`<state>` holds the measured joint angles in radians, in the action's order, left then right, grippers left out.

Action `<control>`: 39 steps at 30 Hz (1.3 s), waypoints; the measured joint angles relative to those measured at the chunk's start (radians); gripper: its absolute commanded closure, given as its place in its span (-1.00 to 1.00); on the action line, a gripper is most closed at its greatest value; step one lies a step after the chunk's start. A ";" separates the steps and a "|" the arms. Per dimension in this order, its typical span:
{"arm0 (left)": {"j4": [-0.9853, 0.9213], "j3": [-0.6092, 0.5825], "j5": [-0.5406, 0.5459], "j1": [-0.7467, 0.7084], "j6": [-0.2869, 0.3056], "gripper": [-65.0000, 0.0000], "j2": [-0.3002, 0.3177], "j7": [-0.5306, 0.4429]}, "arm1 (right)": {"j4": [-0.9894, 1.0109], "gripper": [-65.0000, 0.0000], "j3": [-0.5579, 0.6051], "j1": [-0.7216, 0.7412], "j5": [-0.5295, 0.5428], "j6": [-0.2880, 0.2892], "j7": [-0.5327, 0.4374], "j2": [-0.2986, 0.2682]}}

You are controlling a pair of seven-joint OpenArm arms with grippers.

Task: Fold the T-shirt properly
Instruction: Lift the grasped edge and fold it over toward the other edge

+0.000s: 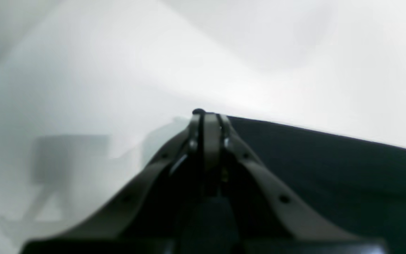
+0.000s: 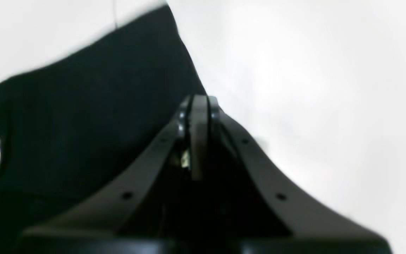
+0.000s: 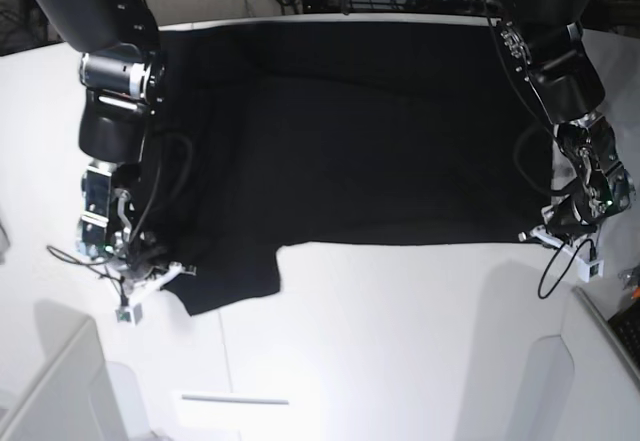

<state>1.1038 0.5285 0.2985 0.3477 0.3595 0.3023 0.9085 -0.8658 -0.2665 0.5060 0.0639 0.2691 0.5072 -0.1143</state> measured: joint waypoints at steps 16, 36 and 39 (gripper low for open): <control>0.046 -0.001 0.063 -0.051 0.000 1.00 0.013 0.023 | -0.259 1.00 0.000 -0.120 0.006 0.000 0.114 0.003; 0.145 -0.003 0.342 -0.222 -0.008 1.00 0.068 0.023 | -0.391 1.00 0.000 -0.207 0.005 0.000 0.180 0.002; 0.147 -0.002 0.415 -0.252 -0.009 1.00 0.084 0.024 | -0.427 1.00 0.000 -0.217 0.005 0.000 0.190 0.003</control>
<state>1.2507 0.5266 0.7132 0.0959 0.3508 0.3866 0.9321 -1.2930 -0.2661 0.2886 0.0692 0.2691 0.6971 -0.1116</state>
